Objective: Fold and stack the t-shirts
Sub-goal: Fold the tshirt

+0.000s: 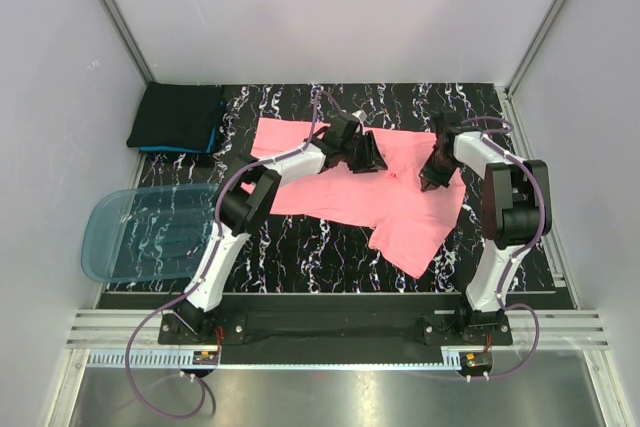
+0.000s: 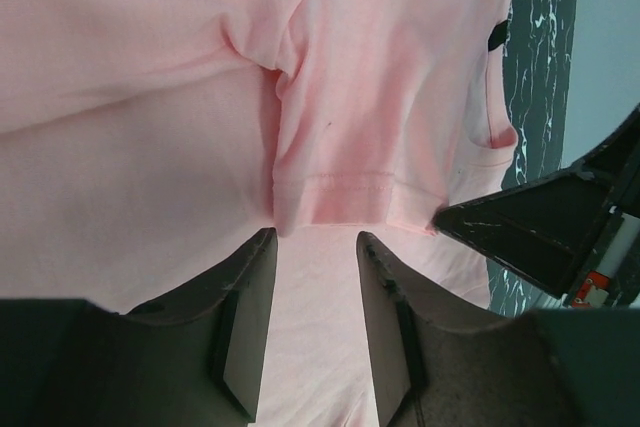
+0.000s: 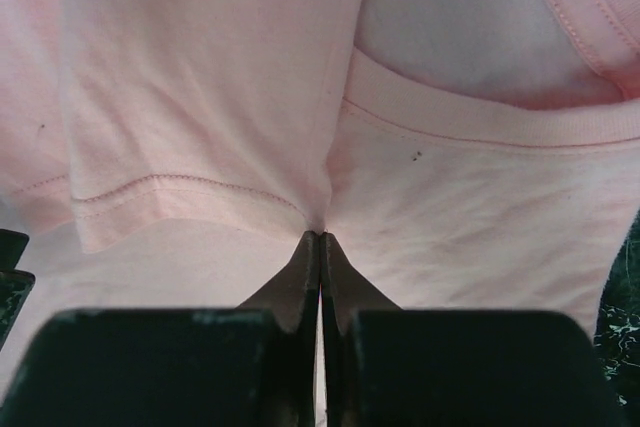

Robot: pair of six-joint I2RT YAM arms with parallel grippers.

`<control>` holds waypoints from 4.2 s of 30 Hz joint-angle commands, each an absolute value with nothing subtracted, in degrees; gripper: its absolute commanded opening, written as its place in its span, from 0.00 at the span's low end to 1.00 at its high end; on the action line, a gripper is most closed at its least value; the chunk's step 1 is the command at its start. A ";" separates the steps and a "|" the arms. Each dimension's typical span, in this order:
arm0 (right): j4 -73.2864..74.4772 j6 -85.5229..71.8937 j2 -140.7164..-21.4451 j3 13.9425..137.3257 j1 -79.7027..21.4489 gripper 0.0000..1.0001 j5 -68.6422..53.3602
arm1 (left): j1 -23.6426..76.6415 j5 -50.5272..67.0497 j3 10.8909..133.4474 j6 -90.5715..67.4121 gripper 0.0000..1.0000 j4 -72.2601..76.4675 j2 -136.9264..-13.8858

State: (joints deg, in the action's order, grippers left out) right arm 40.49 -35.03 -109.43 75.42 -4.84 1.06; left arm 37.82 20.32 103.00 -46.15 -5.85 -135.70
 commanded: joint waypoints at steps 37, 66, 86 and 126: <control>41.31 -30.23 -103.27 70.75 -5.19 0.00 5.27 | 38.94 17.75 111.09 -43.77 0.47 -13.01 -138.51; 43.51 -29.53 -101.78 71.90 -5.10 0.00 6.33 | 38.94 13.80 115.05 -40.61 0.00 -21.62 -137.37; 52.82 -33.99 -89.33 67.26 -9.22 0.41 2.55 | 36.65 8.02 94.21 -31.38 0.48 -31.11 -111.65; 50.45 -92.55 -58.18 29.70 -26.63 0.44 6.42 | 32.78 10.10 43.24 -32.87 0.57 -18.20 -68.73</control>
State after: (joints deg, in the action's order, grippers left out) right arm 50.65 -89.89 -57.19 27.64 -26.26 3.75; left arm 33.45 9.87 43.97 -33.89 -21.37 -70.08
